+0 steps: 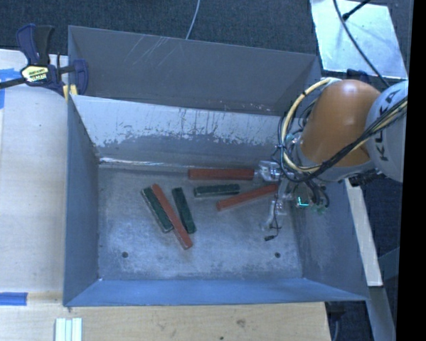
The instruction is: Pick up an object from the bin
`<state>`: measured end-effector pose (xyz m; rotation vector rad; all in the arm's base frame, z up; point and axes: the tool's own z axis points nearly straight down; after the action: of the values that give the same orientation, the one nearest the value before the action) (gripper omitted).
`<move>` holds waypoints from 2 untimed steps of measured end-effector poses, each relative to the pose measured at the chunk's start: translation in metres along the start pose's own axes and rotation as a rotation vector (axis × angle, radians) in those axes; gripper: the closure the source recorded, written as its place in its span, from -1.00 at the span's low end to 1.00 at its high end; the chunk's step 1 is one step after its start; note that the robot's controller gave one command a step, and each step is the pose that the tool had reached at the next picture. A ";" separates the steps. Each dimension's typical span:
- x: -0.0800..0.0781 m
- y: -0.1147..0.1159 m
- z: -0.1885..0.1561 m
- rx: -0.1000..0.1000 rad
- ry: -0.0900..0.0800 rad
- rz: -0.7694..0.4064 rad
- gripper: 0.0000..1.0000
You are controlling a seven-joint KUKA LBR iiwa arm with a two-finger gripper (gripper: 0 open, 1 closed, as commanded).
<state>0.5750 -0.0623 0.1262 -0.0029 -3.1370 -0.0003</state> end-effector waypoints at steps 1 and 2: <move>-0.002 0.000 -0.005 0.001 -0.008 -0.002 -1.00; -0.010 0.001 -0.016 0.000 -0.009 0.115 -1.00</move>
Offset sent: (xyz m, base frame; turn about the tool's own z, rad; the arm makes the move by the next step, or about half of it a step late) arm 0.0113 0.0029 0.0194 0.1462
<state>0.5849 -0.0610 0.1426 -0.1844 -3.1403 0.0001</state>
